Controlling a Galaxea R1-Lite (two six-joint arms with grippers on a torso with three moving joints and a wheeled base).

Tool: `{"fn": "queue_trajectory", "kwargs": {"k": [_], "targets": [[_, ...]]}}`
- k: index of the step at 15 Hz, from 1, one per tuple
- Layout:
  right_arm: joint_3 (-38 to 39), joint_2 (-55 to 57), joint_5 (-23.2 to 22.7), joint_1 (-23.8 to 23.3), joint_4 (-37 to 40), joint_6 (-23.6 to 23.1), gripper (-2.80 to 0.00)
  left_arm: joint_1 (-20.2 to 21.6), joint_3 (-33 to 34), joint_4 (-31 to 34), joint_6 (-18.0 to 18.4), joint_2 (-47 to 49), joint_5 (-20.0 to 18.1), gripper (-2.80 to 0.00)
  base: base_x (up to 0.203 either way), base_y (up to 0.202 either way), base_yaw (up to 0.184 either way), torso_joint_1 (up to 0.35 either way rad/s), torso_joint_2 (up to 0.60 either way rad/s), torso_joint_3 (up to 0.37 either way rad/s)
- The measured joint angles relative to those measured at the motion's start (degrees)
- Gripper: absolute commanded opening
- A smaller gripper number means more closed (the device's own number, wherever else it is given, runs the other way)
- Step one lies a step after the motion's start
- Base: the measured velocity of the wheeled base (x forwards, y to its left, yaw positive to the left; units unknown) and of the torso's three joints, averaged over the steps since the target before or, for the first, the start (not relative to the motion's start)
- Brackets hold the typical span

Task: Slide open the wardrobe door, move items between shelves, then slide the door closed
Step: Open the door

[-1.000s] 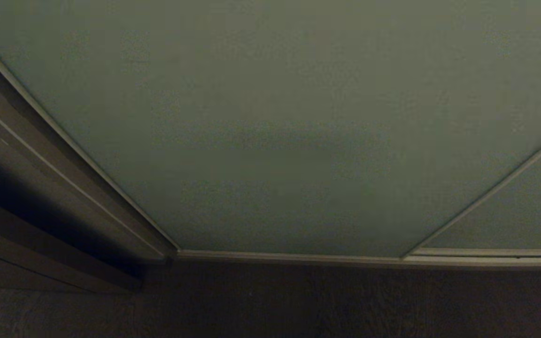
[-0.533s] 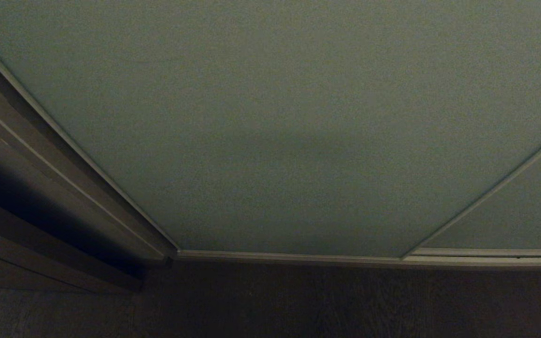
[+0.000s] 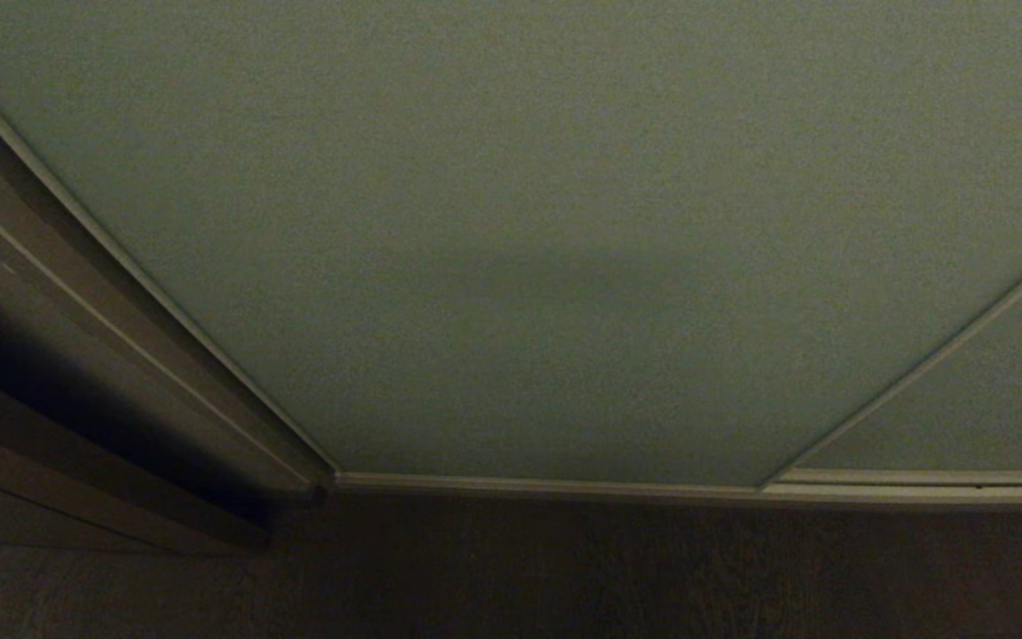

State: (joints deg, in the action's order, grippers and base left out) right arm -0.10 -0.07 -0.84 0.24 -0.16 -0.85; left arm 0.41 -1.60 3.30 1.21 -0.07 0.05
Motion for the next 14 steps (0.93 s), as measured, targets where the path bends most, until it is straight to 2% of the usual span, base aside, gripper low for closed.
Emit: {"fn": "queue_trajectory", "kwargs": {"k": [3,5,7,10,12,14], "targets": [[0.0,0.0,0.0,0.0,0.0,0.0,-2.80,0.0,-0.3,-1.9,-0.3,0.0,0.7,-2.80,0.000,0.000,0.000,0.000,0.00,0.000],[0.1,0.0,0.0,0.0,0.0,0.0,-2.80,0.0,-4.7,-0.5,0.0,0.2,1.5,-2.80,0.000,0.000,0.000,0.000,0.00,0.000],[0.0,0.0,0.0,0.0,0.0,0.0,-2.80,0.0,-11.8,1.1,0.0,2.3,1.9,-2.80,0.000,0.000,0.000,0.000,0.00,0.000],[0.0,0.0,0.0,0.0,0.0,0.0,-2.80,0.4,-25.0,-0.2,-0.8,10.0,2.5,-2.80,0.000,0.000,0.000,0.000,0.00,0.000],[0.1,0.0,0.0,0.0,0.0,0.0,-2.80,2.2,-33.4,-4.9,-2.8,18.3,2.7,-2.80,0.000,0.000,0.000,0.000,0.00,0.000],[0.1,0.0,0.0,0.0,0.0,0.0,-2.80,5.6,-39.7,-12.3,-4.7,26.8,2.8,-2.80,0.000,0.000,0.000,0.000,0.00,0.000]]}}
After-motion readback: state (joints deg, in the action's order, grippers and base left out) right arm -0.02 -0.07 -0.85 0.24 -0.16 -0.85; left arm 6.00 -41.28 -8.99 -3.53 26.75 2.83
